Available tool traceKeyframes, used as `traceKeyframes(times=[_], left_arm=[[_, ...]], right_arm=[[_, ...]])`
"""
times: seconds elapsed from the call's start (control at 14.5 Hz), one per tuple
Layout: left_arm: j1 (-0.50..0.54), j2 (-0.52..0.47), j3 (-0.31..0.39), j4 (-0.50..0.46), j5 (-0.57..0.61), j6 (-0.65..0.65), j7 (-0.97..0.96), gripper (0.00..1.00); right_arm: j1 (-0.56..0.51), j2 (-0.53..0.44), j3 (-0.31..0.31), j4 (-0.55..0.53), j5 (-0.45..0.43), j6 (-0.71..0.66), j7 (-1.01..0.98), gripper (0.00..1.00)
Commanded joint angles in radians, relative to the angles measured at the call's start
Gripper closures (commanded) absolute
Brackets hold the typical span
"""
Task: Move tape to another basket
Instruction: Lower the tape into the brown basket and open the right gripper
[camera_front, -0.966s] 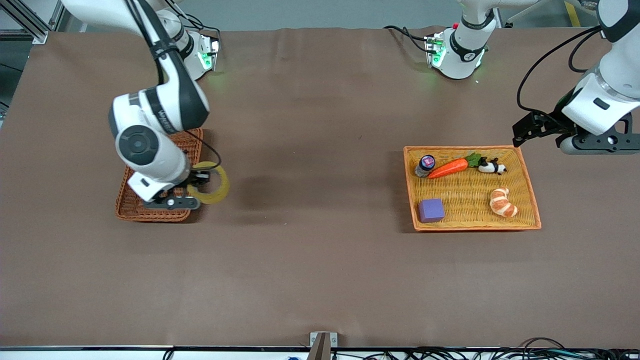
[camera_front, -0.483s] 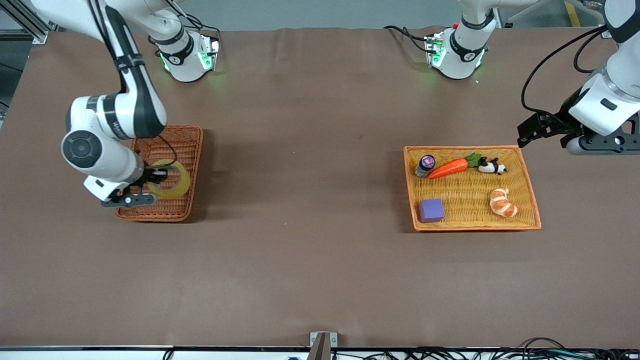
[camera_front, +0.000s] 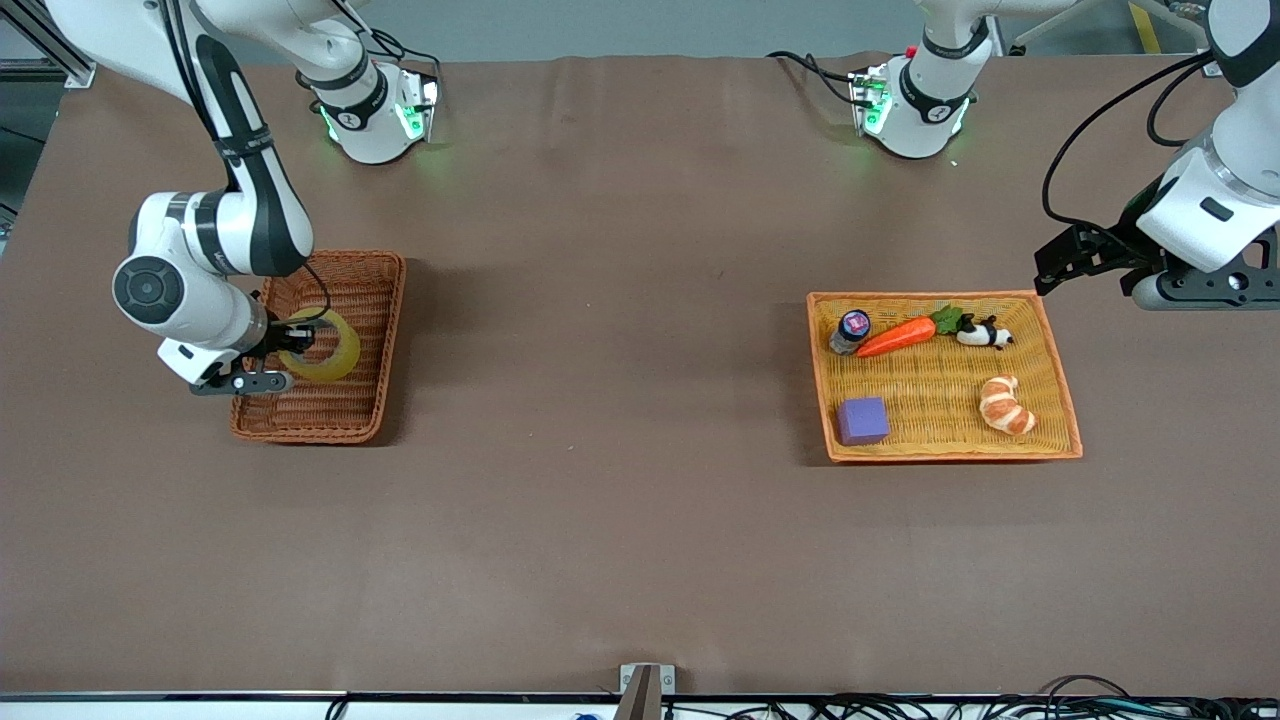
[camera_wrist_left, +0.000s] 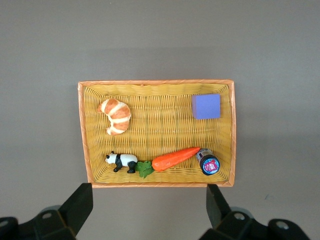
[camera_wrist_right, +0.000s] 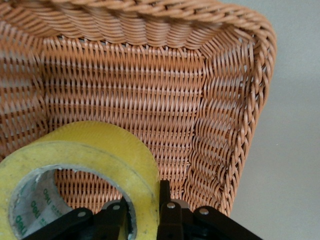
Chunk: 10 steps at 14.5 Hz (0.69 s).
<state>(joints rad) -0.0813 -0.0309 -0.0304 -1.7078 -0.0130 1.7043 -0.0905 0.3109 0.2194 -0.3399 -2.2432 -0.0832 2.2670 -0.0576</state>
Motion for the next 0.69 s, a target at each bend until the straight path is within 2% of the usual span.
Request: traceKeyframes(times=[0.0, 0.14, 0.21, 0.34, 0.41, 0.62], left_arm=[[-0.008, 0.002, 0.004, 0.008, 0.021, -0.014, 0.011, 0.00], [-0.008, 0.002, 0.004, 0.010, 0.021, -0.014, 0.011, 0.00], [-0.008, 0.003, 0.004, 0.010, 0.021, -0.014, 0.011, 0.00], [-0.008, 0.005, 0.004, 0.010, 0.022, -0.014, 0.011, 0.00], [-0.008, 0.005, 0.004, 0.010, 0.022, -0.014, 0.011, 0.00], [-0.008, 0.005, 0.004, 0.010, 0.022, -0.014, 0.011, 0.00]], right_arm=[[-0.035, -0.015, 0.007, -0.071, -0.015, 0.081, -0.015, 0.92], [-0.038, 0.018, 0.009, -0.078, -0.013, 0.109, -0.015, 0.86], [-0.036, 0.024, 0.009, -0.078, -0.013, 0.109, -0.015, 0.76], [-0.038, 0.046, 0.010, -0.075, -0.012, 0.114, -0.013, 0.35], [-0.041, 0.043, 0.010, -0.069, -0.010, 0.103, -0.008, 0.00], [-0.093, -0.001, 0.042, -0.018, 0.002, 0.095, -0.001, 0.00]])
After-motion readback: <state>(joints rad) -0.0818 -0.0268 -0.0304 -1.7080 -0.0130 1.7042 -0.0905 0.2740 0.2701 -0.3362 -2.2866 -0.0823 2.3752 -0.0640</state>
